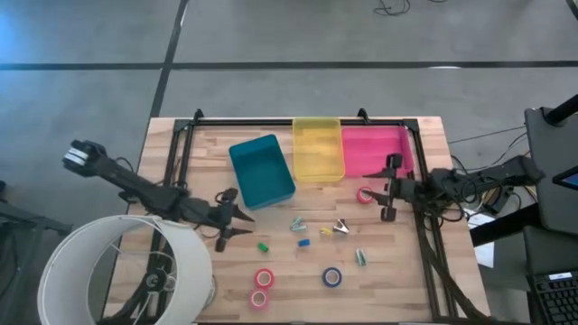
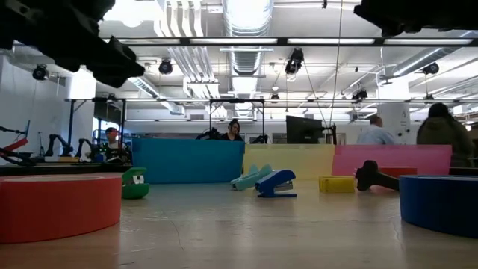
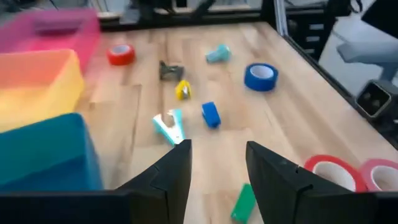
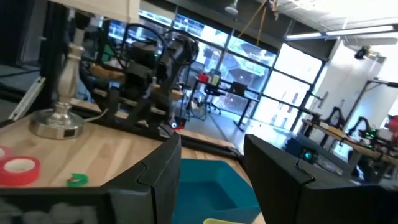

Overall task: Pick and place Stapler, Stapler remover, tape
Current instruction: Put the green stapler into the blue bin

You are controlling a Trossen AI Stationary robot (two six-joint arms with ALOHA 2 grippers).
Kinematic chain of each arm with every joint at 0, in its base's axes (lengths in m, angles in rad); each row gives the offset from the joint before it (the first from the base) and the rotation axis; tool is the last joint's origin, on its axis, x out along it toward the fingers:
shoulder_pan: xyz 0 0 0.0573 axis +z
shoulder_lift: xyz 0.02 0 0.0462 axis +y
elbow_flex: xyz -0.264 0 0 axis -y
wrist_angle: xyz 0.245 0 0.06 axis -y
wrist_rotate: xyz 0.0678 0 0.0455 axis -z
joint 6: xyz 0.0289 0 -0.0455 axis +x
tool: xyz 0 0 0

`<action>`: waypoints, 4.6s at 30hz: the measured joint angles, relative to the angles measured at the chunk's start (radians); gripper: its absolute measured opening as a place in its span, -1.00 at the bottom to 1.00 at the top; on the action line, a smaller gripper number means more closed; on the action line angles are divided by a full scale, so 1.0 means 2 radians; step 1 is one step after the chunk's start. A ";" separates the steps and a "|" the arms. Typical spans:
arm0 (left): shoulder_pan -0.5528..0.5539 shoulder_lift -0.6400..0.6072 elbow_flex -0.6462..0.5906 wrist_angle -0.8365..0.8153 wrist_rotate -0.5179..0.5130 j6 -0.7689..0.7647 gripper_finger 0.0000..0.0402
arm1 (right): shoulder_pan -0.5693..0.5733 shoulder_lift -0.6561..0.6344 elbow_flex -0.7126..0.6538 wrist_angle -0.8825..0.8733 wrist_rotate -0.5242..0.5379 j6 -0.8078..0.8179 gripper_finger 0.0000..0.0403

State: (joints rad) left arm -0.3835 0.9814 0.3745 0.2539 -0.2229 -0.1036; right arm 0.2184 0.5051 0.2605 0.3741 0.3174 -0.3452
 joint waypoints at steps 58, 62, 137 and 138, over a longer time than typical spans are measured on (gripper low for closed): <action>0.068 0.220 0.089 -0.104 0.211 0.077 -0.25 | -0.030 0.118 0.042 -0.013 0.000 0.027 -0.14; 0.068 0.229 0.104 -0.120 0.192 0.088 -0.25 | -0.030 0.118 0.042 -0.013 -0.001 0.027 -0.14; 0.356 0.305 0.317 -0.367 0.025 0.134 -0.61 | -0.030 0.119 0.042 -0.013 -0.001 0.015 -0.14; 0.365 0.317 0.317 -0.367 0.023 0.136 -0.60 | -0.030 0.119 0.042 -0.013 -0.001 0.015 -0.14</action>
State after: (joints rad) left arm 0.3468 1.6152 1.0088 -0.4797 -0.1772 0.1676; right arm 0.1585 0.7422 0.3439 0.3477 0.3153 -0.3145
